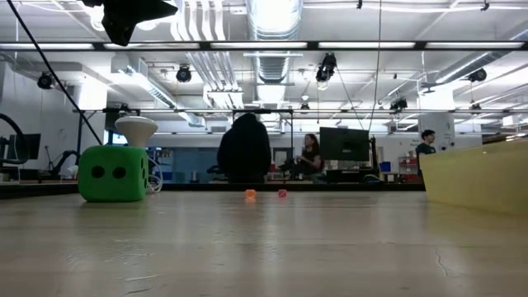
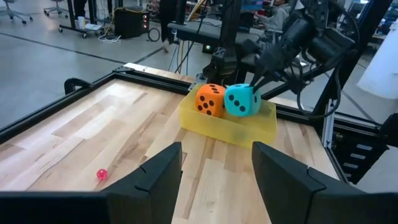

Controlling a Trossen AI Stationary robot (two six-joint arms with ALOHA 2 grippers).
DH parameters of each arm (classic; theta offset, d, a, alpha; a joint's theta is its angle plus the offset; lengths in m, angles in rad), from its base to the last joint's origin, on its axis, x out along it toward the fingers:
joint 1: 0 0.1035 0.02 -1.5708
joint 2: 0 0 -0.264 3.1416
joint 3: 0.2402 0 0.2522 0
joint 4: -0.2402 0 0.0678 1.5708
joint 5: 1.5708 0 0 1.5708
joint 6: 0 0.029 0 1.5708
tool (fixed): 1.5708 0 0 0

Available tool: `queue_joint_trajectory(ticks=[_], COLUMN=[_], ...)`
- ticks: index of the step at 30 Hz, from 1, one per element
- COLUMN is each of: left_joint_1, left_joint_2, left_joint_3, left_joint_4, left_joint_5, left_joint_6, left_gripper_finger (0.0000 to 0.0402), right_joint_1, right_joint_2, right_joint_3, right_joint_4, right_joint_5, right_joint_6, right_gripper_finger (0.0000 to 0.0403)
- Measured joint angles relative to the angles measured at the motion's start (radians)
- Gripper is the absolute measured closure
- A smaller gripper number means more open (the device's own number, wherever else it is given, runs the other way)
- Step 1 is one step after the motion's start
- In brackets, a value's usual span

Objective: Pick & Place Dice
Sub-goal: Put the large blue dice into the yellow bin

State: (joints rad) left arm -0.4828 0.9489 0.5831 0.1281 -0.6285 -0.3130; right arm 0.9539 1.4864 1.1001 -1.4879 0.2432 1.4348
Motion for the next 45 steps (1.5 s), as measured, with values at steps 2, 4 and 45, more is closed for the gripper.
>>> queue_joint_trajectory(ticks=[2, 4, 45], left_joint_1=[0.000, 0.000, 0.001], left_joint_2=[0.000, 0.000, 0.000], left_joint_3=[0.000, 0.000, 0.000], left_joint_4=[-0.001, -0.004, -0.021], left_joint_5=[0.000, 0.000, 0.000], left_joint_6=[0.000, 0.000, -0.024], left_gripper_finger=[0.0204, 0.0204, 0.0203], right_joint_1=[0.005, 0.005, 0.008], right_joint_2=[0.001, 0.001, 0.003], right_joint_3=[-0.017, -0.035, -0.038], right_joint_4=[0.032, 0.075, 0.210], right_joint_5=[-0.004, -0.013, -0.182], right_joint_6=[0.003, -0.005, -0.107], right_gripper_finger=[0.0390, 0.0391, 0.0269])
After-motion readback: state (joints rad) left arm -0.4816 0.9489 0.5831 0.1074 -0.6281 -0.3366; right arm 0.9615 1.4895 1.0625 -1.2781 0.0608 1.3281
